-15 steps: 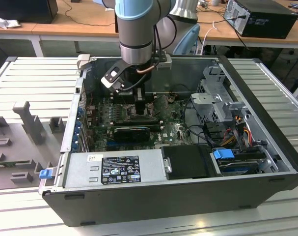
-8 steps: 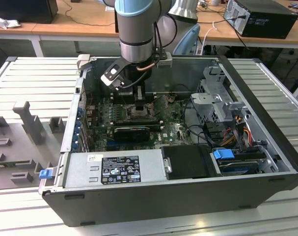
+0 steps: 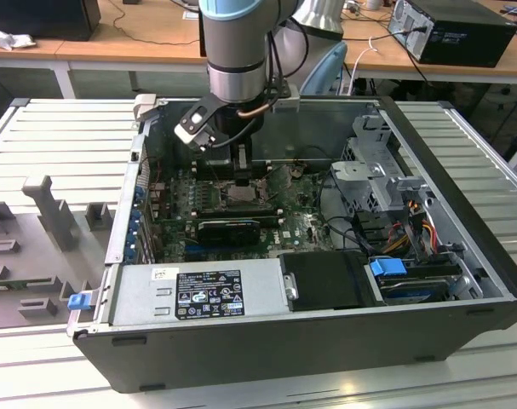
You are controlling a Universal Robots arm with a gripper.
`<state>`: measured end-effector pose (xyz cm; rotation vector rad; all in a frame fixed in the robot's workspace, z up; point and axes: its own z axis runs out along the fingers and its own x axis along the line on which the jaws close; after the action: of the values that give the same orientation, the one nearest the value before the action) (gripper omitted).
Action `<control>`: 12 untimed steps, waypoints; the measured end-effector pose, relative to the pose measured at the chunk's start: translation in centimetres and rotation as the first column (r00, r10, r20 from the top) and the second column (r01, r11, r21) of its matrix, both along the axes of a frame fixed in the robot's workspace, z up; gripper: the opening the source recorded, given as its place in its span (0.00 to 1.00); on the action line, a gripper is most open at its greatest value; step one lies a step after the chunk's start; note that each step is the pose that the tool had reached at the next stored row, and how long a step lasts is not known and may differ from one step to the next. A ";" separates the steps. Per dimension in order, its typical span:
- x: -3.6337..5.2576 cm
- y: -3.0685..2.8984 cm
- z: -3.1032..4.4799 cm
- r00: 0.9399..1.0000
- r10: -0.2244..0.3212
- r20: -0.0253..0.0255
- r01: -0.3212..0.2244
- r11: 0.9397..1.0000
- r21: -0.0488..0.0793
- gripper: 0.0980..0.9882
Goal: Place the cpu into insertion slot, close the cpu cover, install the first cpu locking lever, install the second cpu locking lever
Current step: 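Place the cpu into insertion slot, then close the cpu cover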
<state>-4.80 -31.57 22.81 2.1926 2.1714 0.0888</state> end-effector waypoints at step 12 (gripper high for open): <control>1.52 -0.74 0.24 1.000 0.000 -0.022 0.001 0.999 0.047 0.01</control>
<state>-3.29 -32.30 23.05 2.2288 2.2030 0.1180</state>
